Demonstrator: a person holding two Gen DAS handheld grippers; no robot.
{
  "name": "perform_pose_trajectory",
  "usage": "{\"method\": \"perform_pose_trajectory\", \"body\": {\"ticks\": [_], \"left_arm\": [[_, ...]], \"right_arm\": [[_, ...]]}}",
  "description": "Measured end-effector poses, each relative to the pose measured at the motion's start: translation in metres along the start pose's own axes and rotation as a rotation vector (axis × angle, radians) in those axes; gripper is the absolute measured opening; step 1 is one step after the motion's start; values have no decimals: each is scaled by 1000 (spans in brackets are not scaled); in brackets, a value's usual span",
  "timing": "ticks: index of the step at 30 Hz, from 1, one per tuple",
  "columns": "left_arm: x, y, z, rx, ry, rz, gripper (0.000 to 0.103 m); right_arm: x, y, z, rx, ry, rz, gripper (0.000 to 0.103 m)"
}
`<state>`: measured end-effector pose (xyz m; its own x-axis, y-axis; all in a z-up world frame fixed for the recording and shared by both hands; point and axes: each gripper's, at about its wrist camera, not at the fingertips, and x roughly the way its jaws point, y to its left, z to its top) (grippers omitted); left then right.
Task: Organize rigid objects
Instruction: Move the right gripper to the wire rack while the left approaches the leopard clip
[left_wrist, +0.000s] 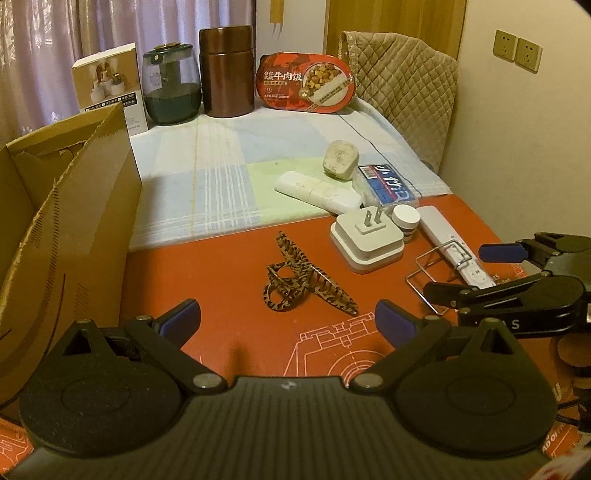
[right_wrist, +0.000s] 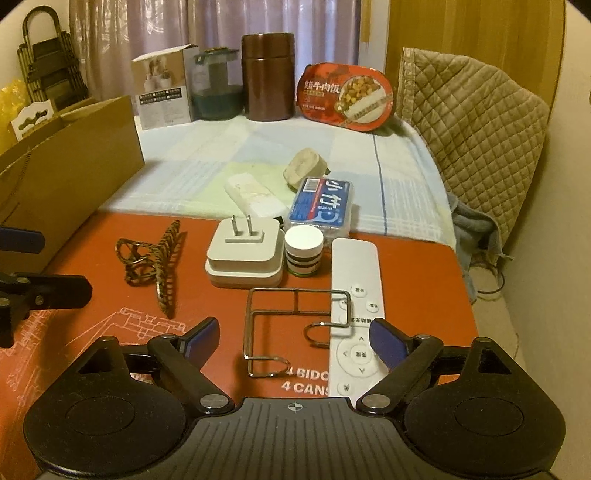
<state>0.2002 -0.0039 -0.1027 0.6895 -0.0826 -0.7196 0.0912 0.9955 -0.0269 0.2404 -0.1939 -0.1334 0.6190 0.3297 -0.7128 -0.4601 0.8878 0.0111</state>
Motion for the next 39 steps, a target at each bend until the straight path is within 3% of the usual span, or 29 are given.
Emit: {"method": "perform_pose_trajectory", "body": {"ticks": [10, 16, 25, 39], "left_arm": [[13, 3, -5, -8, 11, -8, 99], [14, 6, -8, -13, 15, -4, 99], [12, 8, -12, -3, 17, -4, 99], [17, 10, -8, -13, -1, -5, 99]], "right_arm": [[17, 4, 4, -53, -6, -19, 83], [19, 9, 5, -68, -3, -29, 64], [8, 14, 3, 21, 19, 66, 64], [18, 19, -1, -13, 40, 47, 64]]}}
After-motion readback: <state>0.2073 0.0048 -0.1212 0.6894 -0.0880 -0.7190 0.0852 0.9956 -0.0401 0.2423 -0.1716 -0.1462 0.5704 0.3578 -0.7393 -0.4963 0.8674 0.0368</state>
